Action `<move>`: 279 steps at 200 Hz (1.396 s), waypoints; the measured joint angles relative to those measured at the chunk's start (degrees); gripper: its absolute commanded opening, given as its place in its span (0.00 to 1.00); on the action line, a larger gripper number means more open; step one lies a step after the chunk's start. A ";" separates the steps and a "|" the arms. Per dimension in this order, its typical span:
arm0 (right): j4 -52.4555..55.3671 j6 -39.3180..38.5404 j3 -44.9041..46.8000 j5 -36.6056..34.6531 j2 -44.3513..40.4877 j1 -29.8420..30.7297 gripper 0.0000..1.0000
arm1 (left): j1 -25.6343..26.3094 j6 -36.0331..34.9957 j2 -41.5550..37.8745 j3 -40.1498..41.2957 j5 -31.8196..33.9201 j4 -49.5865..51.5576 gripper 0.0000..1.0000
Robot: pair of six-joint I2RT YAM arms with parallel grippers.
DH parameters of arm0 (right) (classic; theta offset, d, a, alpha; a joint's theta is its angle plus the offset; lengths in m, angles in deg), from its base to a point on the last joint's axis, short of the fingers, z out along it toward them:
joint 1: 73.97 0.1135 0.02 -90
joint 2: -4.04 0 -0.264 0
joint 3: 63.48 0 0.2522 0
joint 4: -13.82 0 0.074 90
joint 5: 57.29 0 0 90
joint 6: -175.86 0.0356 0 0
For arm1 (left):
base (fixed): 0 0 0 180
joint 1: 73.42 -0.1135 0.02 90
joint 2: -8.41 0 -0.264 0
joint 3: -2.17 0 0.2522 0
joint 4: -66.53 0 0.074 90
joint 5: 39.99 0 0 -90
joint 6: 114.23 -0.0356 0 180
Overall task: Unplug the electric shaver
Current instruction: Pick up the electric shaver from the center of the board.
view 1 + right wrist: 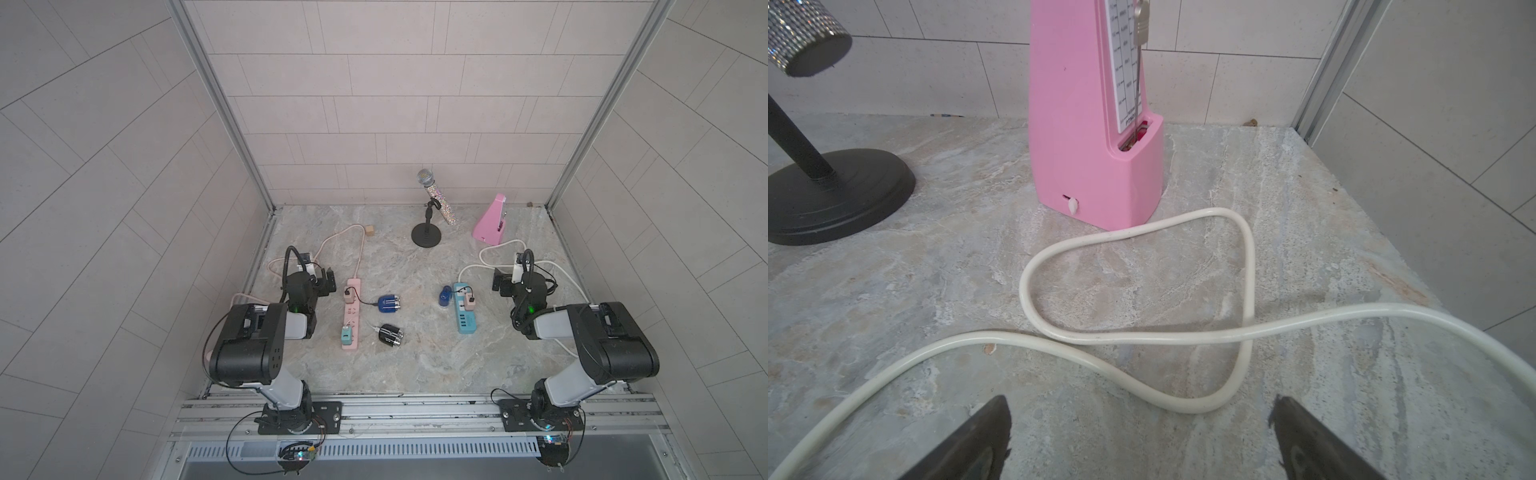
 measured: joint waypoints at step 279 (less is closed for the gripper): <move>11.28 -0.42 -3.76 -1.18 -7.54 0.68 0.99 | 0.72 -0.22 -5.20 -0.72 1.42 6.60 1.00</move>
